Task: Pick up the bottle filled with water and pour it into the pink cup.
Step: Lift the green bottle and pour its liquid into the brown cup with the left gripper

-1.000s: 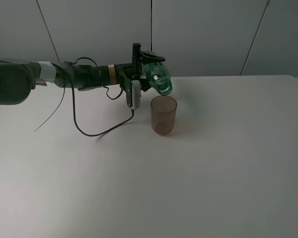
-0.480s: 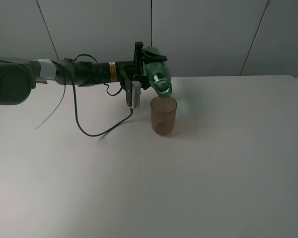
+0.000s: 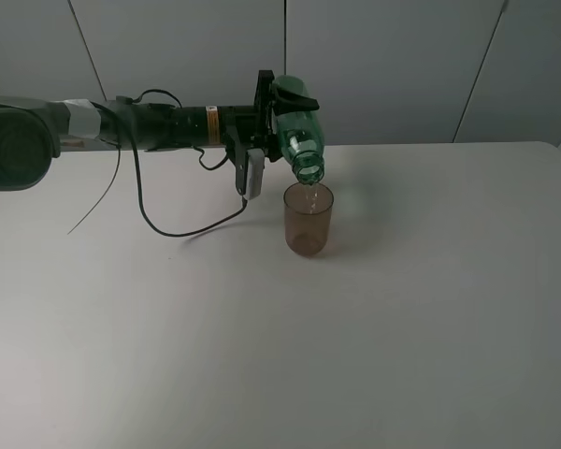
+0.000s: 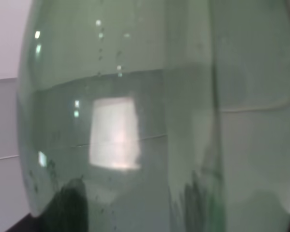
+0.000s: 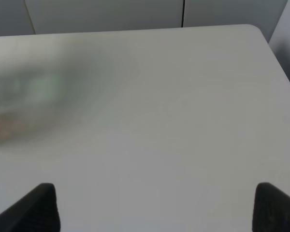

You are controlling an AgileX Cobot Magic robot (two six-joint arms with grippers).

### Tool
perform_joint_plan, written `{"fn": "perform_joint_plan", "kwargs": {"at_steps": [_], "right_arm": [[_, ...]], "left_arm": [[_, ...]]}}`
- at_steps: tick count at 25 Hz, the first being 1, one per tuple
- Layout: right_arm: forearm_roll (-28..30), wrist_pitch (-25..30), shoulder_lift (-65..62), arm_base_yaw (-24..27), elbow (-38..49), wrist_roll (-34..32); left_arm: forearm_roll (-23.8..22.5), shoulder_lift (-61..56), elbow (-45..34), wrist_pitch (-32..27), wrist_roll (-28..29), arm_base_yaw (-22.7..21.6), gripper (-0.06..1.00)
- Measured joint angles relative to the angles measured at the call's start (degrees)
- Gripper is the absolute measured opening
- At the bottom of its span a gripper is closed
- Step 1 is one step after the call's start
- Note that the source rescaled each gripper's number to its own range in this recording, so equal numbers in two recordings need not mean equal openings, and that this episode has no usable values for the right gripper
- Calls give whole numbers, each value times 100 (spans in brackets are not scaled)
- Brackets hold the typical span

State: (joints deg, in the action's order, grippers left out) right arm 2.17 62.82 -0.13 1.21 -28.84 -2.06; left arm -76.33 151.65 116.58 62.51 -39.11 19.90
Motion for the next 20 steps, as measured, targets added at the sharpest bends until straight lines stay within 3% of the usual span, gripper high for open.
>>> {"fn": "perform_joint_plan", "kwargs": {"at_steps": [20], "right_arm": [[0, 0, 0, 0, 0, 0]], "left_arm": [[-96, -127, 0, -93, -159, 9, 1]]}}
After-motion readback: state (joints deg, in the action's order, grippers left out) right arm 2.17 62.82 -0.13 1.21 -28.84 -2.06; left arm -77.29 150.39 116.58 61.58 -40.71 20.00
